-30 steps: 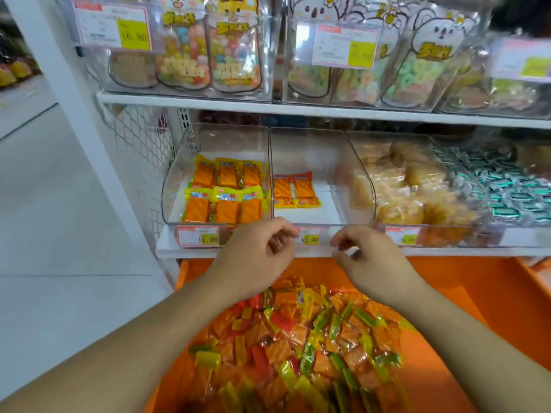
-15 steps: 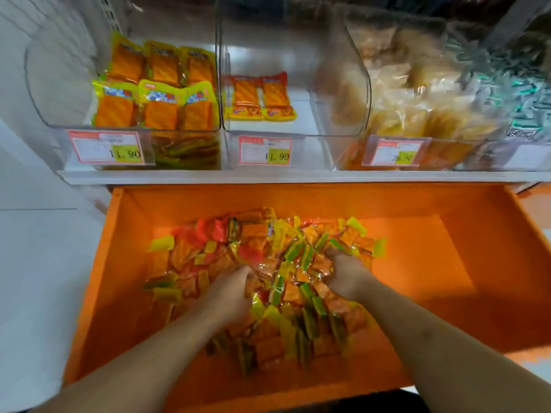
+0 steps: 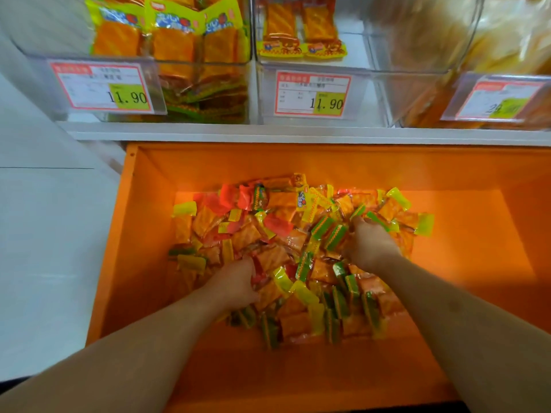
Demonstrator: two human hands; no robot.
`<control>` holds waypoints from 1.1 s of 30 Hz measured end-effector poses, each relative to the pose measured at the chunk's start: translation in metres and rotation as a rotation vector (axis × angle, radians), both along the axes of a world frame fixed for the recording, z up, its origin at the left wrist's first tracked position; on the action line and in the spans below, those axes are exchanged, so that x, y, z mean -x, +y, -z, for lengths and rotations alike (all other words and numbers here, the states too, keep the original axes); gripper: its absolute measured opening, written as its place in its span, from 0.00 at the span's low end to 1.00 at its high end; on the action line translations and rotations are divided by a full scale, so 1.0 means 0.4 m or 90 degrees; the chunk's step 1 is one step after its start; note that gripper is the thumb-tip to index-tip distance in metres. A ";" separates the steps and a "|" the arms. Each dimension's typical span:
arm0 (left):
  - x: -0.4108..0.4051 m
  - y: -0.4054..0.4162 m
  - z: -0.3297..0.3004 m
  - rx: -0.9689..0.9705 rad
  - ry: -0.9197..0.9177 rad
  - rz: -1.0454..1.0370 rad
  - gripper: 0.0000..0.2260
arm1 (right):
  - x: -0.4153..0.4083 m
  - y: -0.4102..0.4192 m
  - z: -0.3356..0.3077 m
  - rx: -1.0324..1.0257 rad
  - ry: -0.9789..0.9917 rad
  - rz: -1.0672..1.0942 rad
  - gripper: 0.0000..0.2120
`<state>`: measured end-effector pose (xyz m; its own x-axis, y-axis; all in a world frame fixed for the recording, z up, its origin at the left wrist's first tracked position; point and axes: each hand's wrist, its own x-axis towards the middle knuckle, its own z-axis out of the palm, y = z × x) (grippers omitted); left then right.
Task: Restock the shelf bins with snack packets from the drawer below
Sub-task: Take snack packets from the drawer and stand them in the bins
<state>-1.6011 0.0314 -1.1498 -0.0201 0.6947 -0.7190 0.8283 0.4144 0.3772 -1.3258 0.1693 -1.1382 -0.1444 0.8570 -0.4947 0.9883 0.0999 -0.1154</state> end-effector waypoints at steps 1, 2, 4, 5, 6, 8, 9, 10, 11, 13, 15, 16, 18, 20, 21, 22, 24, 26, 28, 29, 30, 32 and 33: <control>-0.003 -0.003 0.000 0.004 -0.004 0.003 0.18 | -0.001 0.000 -0.006 -0.002 0.005 0.006 0.26; -0.004 -0.006 0.001 0.009 -0.009 -0.001 0.18 | -0.002 -0.001 -0.013 0.001 0.009 0.009 0.22; -0.005 -0.010 0.002 0.022 -0.028 -0.027 0.20 | -0.007 -0.004 -0.028 0.018 0.027 0.015 0.17; -0.006 -0.009 -0.004 0.028 -0.042 -0.039 0.19 | -0.009 -0.005 -0.040 0.023 0.046 0.017 0.15; -0.006 -0.008 -0.011 0.032 -0.056 -0.045 0.18 | -0.009 -0.004 -0.056 0.026 0.070 0.018 0.14; 0.000 -0.004 -0.038 0.025 -0.072 -0.036 0.11 | 0.002 0.001 -0.100 0.039 0.123 0.023 0.14; 0.004 0.000 -0.052 0.016 -0.076 -0.030 0.08 | 0.011 0.006 -0.124 0.044 0.148 0.026 0.13; 0.008 0.004 -0.074 0.003 -0.079 -0.029 0.08 | 0.023 0.011 -0.153 0.052 0.165 0.025 0.11; 0.013 0.009 -0.098 -0.007 -0.080 -0.035 0.09 | 0.037 0.015 -0.184 0.060 0.184 0.019 0.10; 0.018 0.020 -0.159 -0.031 -0.085 -0.061 0.11 | 0.066 0.023 -0.247 0.087 0.237 0.019 0.11; 0.021 0.035 -0.236 -0.052 -0.101 -0.089 0.09 | 0.094 0.026 -0.327 0.114 0.292 0.017 0.11; 0.021 0.045 -0.278 -0.065 -0.116 -0.104 0.08 | 0.106 0.023 -0.371 0.124 0.314 0.006 0.11; 0.024 0.062 -0.372 -0.098 -0.142 -0.123 0.09 | 0.121 0.009 -0.458 0.145 0.371 -0.003 0.12; 0.032 0.070 -0.478 -0.145 -0.164 -0.142 0.07 | 0.127 -0.016 -0.547 0.152 0.444 0.005 0.13; 0.037 0.071 -0.530 -0.170 -0.181 -0.155 0.07 | 0.128 -0.033 -0.593 0.147 0.478 0.009 0.13; 0.043 0.069 -0.578 -0.199 -0.205 -0.171 0.07 | 0.128 -0.050 -0.636 0.135 0.507 0.019 0.12; 0.057 0.060 -0.665 -0.245 -0.257 -0.209 0.07 | 0.130 -0.090 -0.715 0.095 0.571 0.054 0.11; 0.066 0.045 -0.737 -0.275 -0.306 -0.238 0.06 | 0.137 -0.130 -0.773 0.054 0.649 0.094 0.11; 0.072 0.026 -0.785 -0.293 -0.357 -0.248 0.06 | 0.147 -0.160 -0.803 0.029 0.720 0.139 0.09; 0.075 0.017 -0.801 -0.298 -0.381 -0.249 0.07 | 0.155 -0.170 -0.815 0.019 0.753 0.160 0.08; 0.077 0.009 -0.815 -0.301 -0.407 -0.254 0.08 | 0.164 -0.177 -0.825 0.011 0.788 0.176 0.08; 0.085 0.006 -0.831 -0.302 -0.441 -0.280 0.09 | 0.183 -0.179 -0.840 -0.003 0.864 0.206 0.09; 0.091 0.011 -0.833 -0.304 -0.449 -0.303 0.09 | 0.194 -0.176 -0.849 -0.002 0.901 0.219 0.09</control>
<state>-1.6374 0.0360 -0.8166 -0.0473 0.9469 -0.3180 0.1328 0.3215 0.9375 -1.4032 0.0989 -0.7984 -0.2908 0.9500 -0.1142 0.0252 -0.1117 -0.9934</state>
